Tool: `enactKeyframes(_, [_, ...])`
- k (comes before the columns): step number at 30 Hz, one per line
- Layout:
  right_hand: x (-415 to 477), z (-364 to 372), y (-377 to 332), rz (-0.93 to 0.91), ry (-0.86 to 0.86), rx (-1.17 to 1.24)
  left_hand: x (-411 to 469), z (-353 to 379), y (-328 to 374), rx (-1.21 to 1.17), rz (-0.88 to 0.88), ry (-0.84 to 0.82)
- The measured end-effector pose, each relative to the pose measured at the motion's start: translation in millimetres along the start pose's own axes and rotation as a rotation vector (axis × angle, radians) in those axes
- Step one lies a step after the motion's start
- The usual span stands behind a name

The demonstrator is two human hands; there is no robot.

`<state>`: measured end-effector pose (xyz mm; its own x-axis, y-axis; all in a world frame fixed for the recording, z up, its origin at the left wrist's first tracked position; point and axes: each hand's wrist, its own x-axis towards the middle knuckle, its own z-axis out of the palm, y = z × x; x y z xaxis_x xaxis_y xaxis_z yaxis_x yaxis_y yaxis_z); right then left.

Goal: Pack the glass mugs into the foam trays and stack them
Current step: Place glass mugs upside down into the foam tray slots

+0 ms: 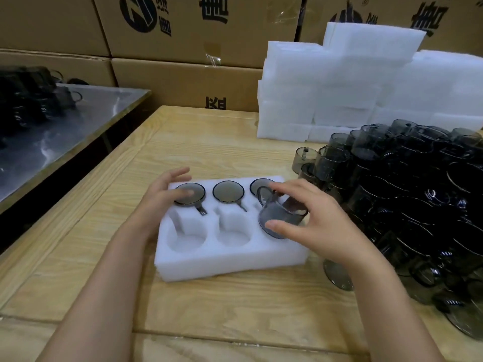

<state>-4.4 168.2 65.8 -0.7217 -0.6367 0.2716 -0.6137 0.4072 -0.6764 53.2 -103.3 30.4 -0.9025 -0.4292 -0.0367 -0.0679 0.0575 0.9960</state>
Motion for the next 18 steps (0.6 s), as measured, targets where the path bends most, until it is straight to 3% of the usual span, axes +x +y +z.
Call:
enactKeyframes(3, [-1.6,2.3,-1.3,-0.008,-0.034,-0.055,6.2,-2.1,-5.0,-0.122,0.026,-0.024])
enactKeyframes(18, [-2.5,13.5,-6.9,-0.098,-0.208,-0.579,15.6,1.5,-10.9,-0.209,0.014,-0.032])
